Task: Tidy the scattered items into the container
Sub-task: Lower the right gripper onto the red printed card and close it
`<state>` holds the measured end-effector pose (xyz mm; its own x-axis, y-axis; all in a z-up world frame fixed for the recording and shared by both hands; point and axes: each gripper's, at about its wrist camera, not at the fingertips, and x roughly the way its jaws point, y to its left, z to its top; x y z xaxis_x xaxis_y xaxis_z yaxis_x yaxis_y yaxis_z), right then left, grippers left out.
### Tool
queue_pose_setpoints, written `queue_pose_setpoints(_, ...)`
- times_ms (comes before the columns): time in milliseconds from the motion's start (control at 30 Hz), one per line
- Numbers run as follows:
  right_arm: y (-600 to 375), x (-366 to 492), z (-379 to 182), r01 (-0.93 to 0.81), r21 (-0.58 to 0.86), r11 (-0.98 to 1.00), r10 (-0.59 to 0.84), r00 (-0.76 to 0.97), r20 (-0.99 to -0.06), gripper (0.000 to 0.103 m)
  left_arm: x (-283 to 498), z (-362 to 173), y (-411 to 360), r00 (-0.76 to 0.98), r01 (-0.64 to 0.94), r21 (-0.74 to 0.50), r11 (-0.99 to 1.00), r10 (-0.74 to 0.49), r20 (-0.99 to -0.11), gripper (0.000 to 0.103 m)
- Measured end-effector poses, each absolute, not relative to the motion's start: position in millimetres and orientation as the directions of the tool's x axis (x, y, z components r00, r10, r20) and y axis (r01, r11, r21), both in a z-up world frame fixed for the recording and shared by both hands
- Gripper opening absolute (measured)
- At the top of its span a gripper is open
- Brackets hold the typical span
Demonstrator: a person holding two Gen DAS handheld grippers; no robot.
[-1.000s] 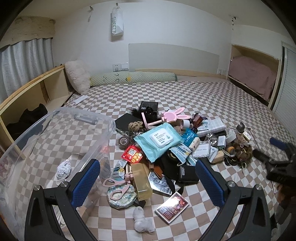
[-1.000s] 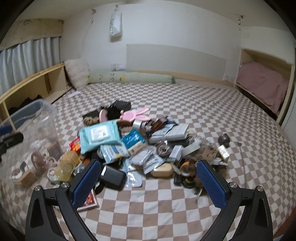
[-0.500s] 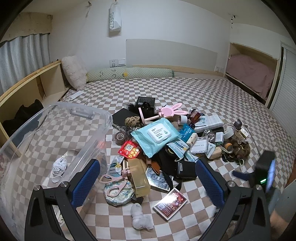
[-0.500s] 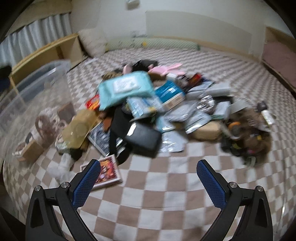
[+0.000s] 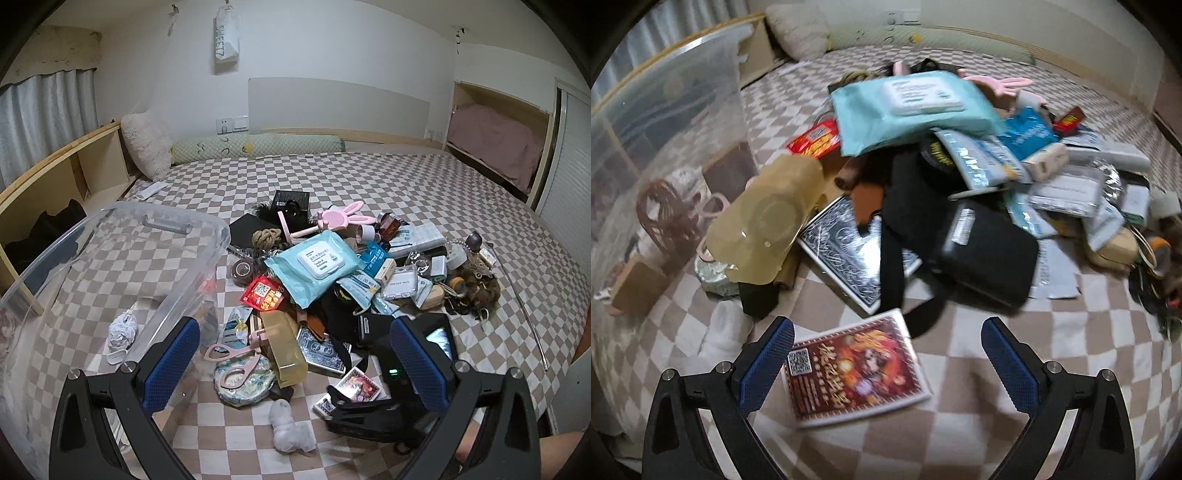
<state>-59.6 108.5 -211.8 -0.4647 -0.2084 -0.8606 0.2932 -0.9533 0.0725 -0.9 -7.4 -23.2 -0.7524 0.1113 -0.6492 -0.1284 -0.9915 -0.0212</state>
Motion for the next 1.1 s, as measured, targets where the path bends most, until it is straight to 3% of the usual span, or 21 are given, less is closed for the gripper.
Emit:
queue_pose_setpoints(267,93,-47,-232,0.405,0.046,-0.913,-0.239,-0.442,-0.864,0.101,2,-24,-11,-0.751,-0.135,-0.033,-0.99,0.125,-0.648,0.103)
queue_pose_setpoints(467,106,-45,-241,0.495,0.103,-0.863,-0.323,-0.383,-0.865,0.101,0,-28,-9,-0.742,-0.146,-0.035,-0.989,0.132,-0.658,0.103)
queue_pose_setpoints(600,107,-28,-247,0.594,0.011,-0.804,-0.32,-0.417,-0.851,0.098,-3,-33,-4,-0.729,-0.157,-0.031,-0.987,0.137,-0.67,0.103)
queue_pose_setpoints(667,113,-26,-244,0.592,0.035,-0.805,-0.345,-0.419,-0.84,0.09,-4,-36,-1,-0.72,-0.166,-0.03,-0.986,0.142,-0.679,0.103)
queue_pose_setpoints(1067,183,-10,-236,0.469,0.088,-0.879,-0.31,-0.42,-0.853,0.09,-14,-97,22,-0.58,-0.236,0.014,-0.972,0.129,-0.805,0.103)
queue_pose_setpoints(1100,190,-7,-237,0.462,0.079,-0.883,-0.3,-0.427,-0.853,0.09,-15,-106,22,-0.558,-0.236,0.02,-0.972,0.118,-0.822,0.099)
